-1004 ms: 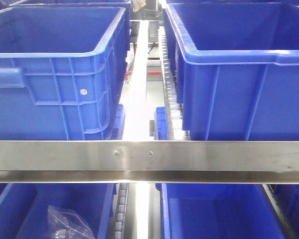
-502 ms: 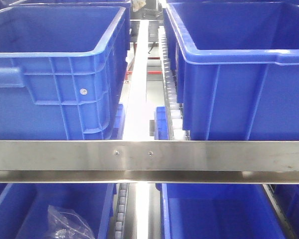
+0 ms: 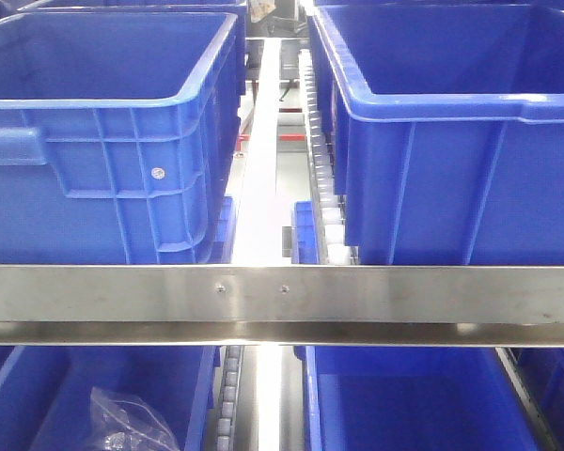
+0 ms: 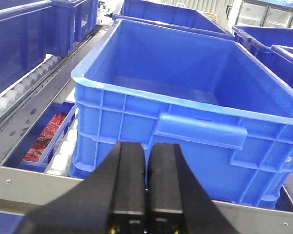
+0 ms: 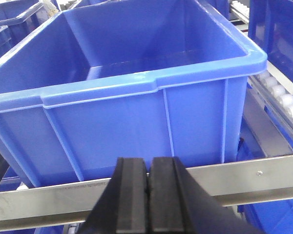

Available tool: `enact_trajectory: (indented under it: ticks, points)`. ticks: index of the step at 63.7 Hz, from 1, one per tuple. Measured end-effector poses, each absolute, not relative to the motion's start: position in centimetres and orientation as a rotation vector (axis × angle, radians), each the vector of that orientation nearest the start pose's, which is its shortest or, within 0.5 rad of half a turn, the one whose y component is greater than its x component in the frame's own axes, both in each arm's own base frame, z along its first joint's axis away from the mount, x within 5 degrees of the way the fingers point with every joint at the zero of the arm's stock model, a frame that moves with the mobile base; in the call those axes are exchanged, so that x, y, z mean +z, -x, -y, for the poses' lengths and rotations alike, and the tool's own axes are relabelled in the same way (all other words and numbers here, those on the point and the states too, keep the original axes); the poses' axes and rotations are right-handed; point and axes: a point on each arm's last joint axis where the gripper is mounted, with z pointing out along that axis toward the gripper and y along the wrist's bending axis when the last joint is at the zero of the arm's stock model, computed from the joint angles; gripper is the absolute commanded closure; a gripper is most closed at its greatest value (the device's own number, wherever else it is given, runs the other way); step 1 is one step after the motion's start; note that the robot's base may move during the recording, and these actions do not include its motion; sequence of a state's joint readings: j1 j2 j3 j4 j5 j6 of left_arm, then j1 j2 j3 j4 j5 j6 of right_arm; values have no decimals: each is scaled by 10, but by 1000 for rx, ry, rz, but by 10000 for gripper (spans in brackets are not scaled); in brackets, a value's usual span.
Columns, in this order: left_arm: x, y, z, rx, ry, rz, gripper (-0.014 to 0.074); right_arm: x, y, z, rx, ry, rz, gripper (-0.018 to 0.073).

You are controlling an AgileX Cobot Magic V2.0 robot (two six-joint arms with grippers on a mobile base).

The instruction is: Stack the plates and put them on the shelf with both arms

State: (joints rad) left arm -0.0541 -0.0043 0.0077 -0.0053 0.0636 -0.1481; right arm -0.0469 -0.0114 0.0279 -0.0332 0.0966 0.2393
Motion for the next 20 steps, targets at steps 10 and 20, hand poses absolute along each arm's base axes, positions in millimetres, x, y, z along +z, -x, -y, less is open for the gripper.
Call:
enact_trajectory:
  ticks: [10,20]
  points:
    - [205,-56,3,-166,78,-1551,514,196,-57,3,121,-204,-1585,503]
    - [205,-56,3,-167,80,-1551,514,196,-57,3,121,-204,-1585,503]
